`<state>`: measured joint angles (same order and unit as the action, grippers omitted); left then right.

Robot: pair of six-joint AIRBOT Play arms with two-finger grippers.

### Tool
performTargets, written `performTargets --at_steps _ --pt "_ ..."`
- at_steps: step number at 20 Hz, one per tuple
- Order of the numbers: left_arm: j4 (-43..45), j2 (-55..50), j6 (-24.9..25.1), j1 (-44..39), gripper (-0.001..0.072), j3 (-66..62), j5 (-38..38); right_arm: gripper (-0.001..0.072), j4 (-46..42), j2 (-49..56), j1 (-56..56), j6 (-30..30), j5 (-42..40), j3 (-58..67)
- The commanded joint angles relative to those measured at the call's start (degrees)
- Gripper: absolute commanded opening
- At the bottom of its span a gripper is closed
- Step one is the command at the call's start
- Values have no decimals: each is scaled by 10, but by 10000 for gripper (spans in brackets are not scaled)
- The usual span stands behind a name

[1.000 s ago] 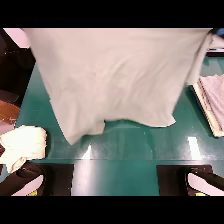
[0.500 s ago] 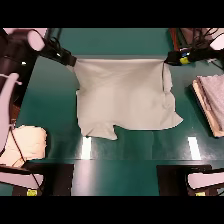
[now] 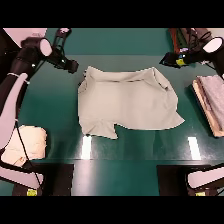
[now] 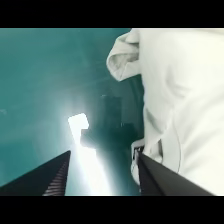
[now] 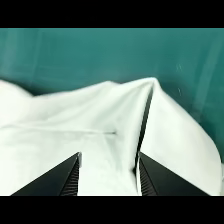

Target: Fold the shirts.

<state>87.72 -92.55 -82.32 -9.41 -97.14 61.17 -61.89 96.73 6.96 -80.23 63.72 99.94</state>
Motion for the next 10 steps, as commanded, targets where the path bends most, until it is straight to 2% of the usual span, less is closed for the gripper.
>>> performTargets --at_steps 1,4,7,10 --pt "-32 48 -16 40 499 7 69 417 9 -28 -34 22 104 0" --pt "-147 81 -12 92 499 71 106 416 9 -102 -71 33 155 -95" --pt "-220 99 18 102 500 193 124 416 9 -178 -95 34 176 -207" --pt "-278 128 24 102 499 336 78 416 9 -244 -108 49 172 -297"
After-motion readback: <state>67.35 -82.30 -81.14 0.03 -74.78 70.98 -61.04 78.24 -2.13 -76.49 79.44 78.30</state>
